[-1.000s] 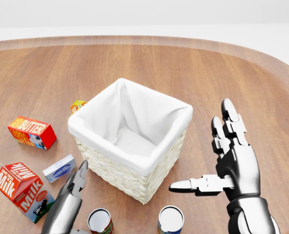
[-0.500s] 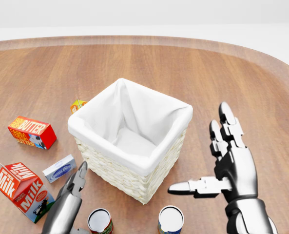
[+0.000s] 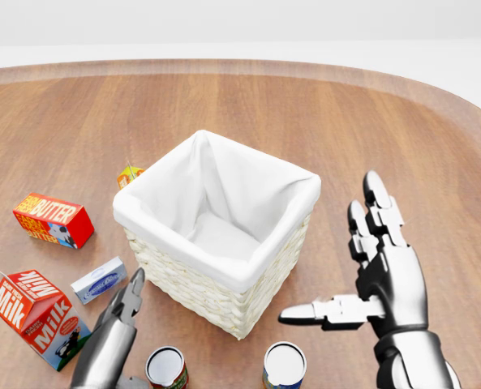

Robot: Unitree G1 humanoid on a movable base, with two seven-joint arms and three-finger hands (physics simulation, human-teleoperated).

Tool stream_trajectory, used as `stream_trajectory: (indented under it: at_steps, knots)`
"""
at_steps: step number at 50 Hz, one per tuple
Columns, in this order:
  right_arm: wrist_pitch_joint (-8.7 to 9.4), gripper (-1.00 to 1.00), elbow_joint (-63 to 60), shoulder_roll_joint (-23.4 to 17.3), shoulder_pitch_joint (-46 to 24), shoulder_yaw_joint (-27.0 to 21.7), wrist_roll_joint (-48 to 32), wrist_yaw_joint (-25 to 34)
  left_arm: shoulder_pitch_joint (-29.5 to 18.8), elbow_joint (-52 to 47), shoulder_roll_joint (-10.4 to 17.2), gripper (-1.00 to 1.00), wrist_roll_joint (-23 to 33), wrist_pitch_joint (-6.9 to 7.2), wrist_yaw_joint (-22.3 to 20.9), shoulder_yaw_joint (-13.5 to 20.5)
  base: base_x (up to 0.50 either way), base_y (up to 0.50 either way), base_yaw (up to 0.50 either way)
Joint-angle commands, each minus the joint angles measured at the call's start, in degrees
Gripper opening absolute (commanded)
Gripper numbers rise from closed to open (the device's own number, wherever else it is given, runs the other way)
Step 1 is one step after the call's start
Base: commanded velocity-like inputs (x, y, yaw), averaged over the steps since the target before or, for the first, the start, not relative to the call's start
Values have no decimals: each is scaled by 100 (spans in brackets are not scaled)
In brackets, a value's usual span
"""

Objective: Pick up the tomato sauce, and put it in the basket.

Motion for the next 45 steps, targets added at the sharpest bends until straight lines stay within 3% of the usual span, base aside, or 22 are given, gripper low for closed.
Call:
stream_trajectory:
  at_steps: [1, 45]
  knots:
    - [0, 100, 12, 4, -9, 6, -12, -4, -92, 150, 6, 100, -3, 0, 34, 10, 0, 0, 0]
    - [0, 100, 28, 5, 10, 4, -13, 7, -320, 544, -12, 100, 139, 0, 190, -60, 0, 0, 0]
